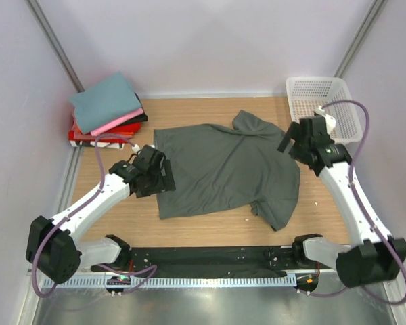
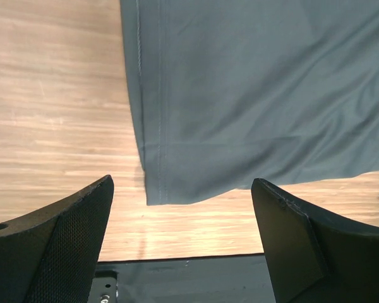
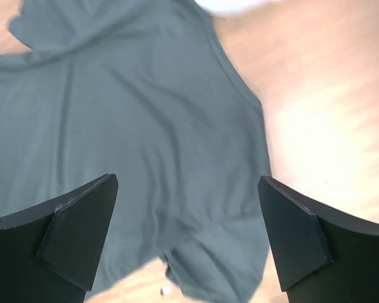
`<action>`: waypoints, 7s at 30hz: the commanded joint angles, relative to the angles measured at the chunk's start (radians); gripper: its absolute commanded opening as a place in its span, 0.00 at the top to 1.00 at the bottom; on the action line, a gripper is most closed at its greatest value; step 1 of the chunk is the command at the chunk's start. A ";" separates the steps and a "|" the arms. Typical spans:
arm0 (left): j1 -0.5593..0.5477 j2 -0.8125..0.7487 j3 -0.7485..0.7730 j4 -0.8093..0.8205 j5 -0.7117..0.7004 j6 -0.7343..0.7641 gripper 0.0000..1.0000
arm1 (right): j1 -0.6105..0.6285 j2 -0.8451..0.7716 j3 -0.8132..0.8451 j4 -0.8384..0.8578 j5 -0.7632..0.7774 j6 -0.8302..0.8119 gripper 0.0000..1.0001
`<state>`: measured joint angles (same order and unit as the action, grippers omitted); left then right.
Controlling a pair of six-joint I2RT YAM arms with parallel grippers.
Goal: Fold and stack the t-shirts
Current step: Flatten the tshirt out, then fold the tshirt
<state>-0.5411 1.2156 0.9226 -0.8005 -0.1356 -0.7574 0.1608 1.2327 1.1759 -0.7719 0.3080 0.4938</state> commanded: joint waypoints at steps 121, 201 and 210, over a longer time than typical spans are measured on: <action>0.194 0.248 0.315 -0.134 0.057 0.133 0.94 | 0.321 0.143 0.142 -0.224 0.054 -0.049 0.98; 0.348 -0.030 0.253 -0.151 0.019 0.303 0.18 | -0.063 0.158 0.128 0.074 -0.204 -0.004 0.13; 0.348 -0.096 0.058 -0.074 0.033 0.254 0.22 | 0.002 0.864 0.904 0.017 -0.237 -0.029 0.16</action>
<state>-0.1944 1.1660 1.0168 -0.8932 -0.0803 -0.5125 0.1551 1.9423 1.8477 -0.7105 0.0963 0.4976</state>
